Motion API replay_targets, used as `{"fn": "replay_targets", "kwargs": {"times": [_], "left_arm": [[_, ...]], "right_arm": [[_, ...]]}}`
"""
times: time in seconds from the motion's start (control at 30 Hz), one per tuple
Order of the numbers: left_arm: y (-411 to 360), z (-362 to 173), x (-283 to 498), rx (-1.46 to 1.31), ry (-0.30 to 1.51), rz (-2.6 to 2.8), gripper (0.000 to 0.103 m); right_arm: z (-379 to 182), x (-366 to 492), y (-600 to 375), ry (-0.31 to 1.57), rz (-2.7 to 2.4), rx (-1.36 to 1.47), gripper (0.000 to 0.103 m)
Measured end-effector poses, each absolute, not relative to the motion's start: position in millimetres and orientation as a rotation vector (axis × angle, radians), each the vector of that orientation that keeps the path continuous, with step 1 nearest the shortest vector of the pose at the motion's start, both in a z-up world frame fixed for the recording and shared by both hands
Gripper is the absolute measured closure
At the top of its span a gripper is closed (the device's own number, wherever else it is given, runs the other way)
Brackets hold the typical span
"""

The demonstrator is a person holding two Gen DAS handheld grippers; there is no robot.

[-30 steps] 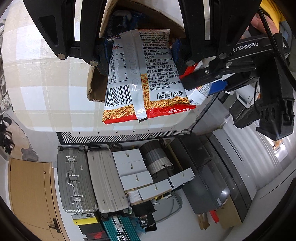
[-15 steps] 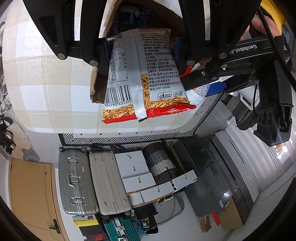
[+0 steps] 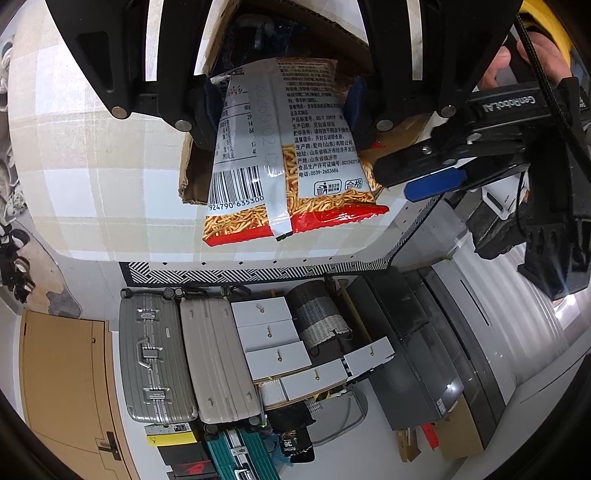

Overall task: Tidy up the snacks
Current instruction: 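Lower both bags into the box and open both tools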

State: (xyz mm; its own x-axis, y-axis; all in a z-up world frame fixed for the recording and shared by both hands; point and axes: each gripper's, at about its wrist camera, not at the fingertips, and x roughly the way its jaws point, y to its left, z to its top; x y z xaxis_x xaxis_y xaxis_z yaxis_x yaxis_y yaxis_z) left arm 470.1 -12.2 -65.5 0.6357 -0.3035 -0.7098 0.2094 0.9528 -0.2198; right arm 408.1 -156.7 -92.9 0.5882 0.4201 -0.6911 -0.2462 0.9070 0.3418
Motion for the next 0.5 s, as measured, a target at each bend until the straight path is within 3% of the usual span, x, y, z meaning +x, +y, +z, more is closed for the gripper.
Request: {"fn": "replay_targets", "kwargs": {"times": [0.2,0.27,0.3,0.33,0.5], "left_arm": [[0,-47,441,-0.134,0.806,-0.29,0.03],[2,-43,432,-0.12,0.804,-0.288,0.028],[2,-41,428,-0.114,0.803,-0.288,0.028],[3,-39,422,-0.112,0.798,-0.289,0.028],[11,-26,397,-0.114,0.791,-0.289,0.028]], "right_arm": [[-84,402,-153,0.841,0.4,0.21,0.048],[-82,401,-150,0.843,0.395,0.197,0.036],[-83,400,-149,0.843,0.392,0.188,0.022],[-81,398,-147,0.834,0.377,0.169,0.015],[-66,382,-142,0.768,0.349,0.119,0.014]]}}
